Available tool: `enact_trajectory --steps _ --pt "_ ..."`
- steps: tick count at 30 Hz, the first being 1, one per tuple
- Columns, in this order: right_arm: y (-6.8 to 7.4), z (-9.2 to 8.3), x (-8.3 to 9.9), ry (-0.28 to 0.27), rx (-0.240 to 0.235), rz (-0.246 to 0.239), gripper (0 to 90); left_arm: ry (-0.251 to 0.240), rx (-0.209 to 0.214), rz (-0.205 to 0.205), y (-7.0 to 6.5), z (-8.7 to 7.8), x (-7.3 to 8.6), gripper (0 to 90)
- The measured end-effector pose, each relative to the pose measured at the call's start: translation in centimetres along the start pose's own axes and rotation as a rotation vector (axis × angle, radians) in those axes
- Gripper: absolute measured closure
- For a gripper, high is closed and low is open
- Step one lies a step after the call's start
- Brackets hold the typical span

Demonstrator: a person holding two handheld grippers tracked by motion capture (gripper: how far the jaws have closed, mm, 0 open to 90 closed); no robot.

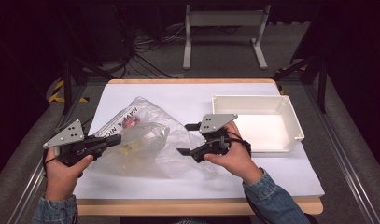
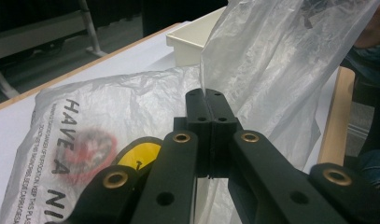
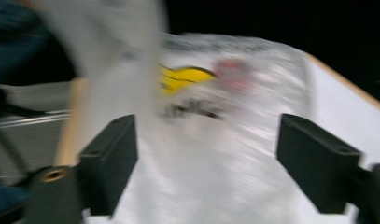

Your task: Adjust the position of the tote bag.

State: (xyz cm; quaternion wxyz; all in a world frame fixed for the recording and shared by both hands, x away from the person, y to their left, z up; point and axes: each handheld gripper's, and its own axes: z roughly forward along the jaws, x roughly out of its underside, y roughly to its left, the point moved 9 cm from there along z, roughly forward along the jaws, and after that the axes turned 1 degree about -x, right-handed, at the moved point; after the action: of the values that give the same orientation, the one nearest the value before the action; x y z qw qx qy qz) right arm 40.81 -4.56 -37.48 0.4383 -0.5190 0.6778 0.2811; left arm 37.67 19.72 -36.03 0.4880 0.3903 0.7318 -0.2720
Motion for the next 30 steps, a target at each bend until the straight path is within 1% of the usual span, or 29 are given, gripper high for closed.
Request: enact_trajectory --steps 1,2,3,4,5,7,8,9,10,11,12,13,14,15,17,18,19,21,23,25,27,29,30 --pt "0.0 0.0 0.0 0.000 0.000 0.000 17.1 0.000 0.000 0.000 0.0 0.0 0.0 89.9" --pt "-0.6 0.0 0.3 0.018 0.023 0.005 14.5 0.008 -0.001 -0.003 -0.1 -0.1 0.2 89.9" --pt "-1.5 0.3 1.3 0.069 0.046 0.017 9.3 0.012 -0.001 -0.002 -0.2 -0.1 0.3 89.9" --pt "-1.8 0.7 1.8 0.091 0.043 0.027 8.3 0.016 -0.003 -0.003 -0.2 -0.1 0.4 89.9" --pt "-1.9 1.1 2.2 0.109 0.036 0.033 8.5 0.020 -0.002 -0.006 -0.3 -0.2 0.5 89.9" --pt "-2.0 2.1 3.0 0.151 0.038 0.031 8.5 0.023 0.000 -0.002 -0.4 -0.2 0.7 89.9" --pt "-2.3 2.5 3.4 0.174 0.050 0.030 8.6 0.025 0.000 0.000 -0.4 -0.2 0.7 89.9" --pt "-2.6 2.9 3.8 0.193 0.069 0.031 11.0 0.028 0.000 0.002 -0.4 -0.3 0.8 89.9" --pt "-2.9 3.1 4.2 0.220 0.080 0.037 21.3 0.028 0.001 0.000 -0.5 -0.4 0.9 89.9" --pt "-2.9 3.1 4.6 0.250 0.061 0.043 38.9 0.027 0.000 0.001 -0.5 -0.5 0.9 89.9" --pt "-2.8 3.0 4.8 0.267 0.031 0.056 54.2 0.026 0.000 0.001 -0.5 -0.6 0.9 89.9" --pt "-2.7 2.8 4.9 0.269 0.019 0.069 67.8 0.027 0.000 0.001 -0.5 -0.7 0.9 89.9" --pt "-2.7 2.5 4.8 0.272 0.014 0.075 79.3 0.027 0.002 0.002 -0.4 -0.8 0.9 89.9" --pt "-2.7 2.1 4.6 0.262 0.016 0.083 85.8 0.028 0.006 0.006 -0.4 -0.8 1.0 89.9" --pt "-2.6 1.3 3.9 0.231 0.013 0.119 87.1 0.037 0.019 0.020 -0.6 -0.8 1.1 89.9" --pt "-2.5 0.8 3.5 0.216 0.006 0.139 88.1 0.040 0.028 0.031 -0.7 -0.9 1.1 89.9" --pt "-2.4 0.3 3.2 0.198 0.009 0.154 88.8 0.045 0.038 0.044 -0.8 -1.0 1.1 89.9" --pt "-2.3 -0.9 2.3 0.162 0.022 0.170 89.2 0.048 0.048 0.059 -0.9 -1.2 1.0 89.9" --pt "-2.2 -1.7 1.6 0.125 0.025 0.188 89.3 0.055 0.050 0.063 -0.9 -1.4 1.0 89.9" --pt "-2.4 -2.4 0.8 0.075 0.039 0.194 89.4 0.063 0.042 0.056 -0.6 -1.6 1.2 89.9" --pt "-2.7 -2.6 0.4 0.040 0.044 0.204 89.3 0.060 0.028 0.045 -0.2 -1.8 1.3 89.9" --pt "-3.3 -2.5 0.0 0.003 0.044 0.228 89.3 0.053 0.005 0.029 0.3 -2.1 1.3 89.9" --pt "-3.7 -2.4 -0.4 -0.030 0.033 0.254 89.2 0.049 -0.006 0.026 0.6 -2.2 1.4 89.9"
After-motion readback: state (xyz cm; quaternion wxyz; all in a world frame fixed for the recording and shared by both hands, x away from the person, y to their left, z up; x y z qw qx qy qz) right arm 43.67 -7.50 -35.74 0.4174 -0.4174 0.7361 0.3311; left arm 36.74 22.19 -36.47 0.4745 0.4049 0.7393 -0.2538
